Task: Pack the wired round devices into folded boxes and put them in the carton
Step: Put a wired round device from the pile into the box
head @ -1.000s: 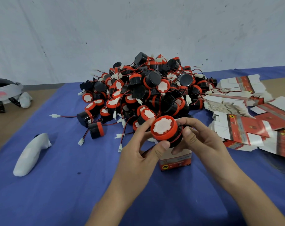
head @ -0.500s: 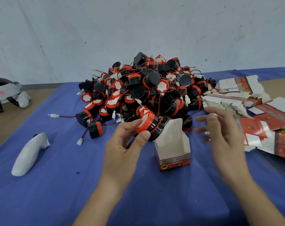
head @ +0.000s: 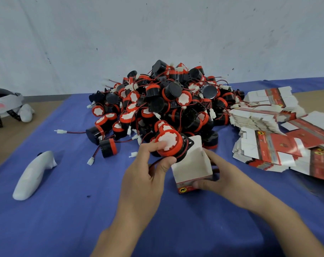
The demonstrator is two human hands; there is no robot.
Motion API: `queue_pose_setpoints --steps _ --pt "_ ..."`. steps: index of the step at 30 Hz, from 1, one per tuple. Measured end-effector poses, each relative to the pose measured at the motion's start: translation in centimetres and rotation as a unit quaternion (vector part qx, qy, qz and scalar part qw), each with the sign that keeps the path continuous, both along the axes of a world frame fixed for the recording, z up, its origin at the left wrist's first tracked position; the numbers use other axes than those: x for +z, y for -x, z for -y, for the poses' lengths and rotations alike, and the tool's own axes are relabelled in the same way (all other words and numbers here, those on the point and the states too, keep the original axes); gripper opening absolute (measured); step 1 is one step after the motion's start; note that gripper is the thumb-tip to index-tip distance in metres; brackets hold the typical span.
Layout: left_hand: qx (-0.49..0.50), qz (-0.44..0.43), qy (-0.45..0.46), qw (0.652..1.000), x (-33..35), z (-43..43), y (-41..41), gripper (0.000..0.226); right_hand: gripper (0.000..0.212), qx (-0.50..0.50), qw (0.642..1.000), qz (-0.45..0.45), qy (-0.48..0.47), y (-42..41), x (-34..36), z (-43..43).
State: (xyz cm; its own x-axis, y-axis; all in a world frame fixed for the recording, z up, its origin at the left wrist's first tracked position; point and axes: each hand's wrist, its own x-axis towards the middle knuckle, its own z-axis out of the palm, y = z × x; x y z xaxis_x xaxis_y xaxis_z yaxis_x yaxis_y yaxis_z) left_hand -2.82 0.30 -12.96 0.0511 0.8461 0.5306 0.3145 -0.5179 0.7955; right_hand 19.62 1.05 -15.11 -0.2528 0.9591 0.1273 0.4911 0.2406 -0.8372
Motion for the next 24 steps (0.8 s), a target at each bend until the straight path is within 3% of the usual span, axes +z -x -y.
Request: queue_pose_setpoints --steps 3,7,15,24 --pt "-0.005 -0.038 -0.005 0.999 0.0 0.2 0.1 0.024 0.077 -0.016 0.996 0.015 -0.089 0.5 0.5 0.1" --pt "-0.004 -0.072 -0.012 0.997 -0.1 0.6 0.2 0.025 0.079 -0.046 0.991 -0.009 -0.123 0.7 0.6 0.0" --pt "-0.033 -0.211 0.025 0.977 -0.5 0.3 0.1 0.057 0.069 -0.005 0.994 -0.037 -0.105 1.0 0.2 0.2" --pt "-0.03 -0.253 0.037 0.966 -1.8 -0.4 -0.2 0.05 0.073 0.015 0.998 -0.037 -0.042 1.4 -1.0 -0.3"
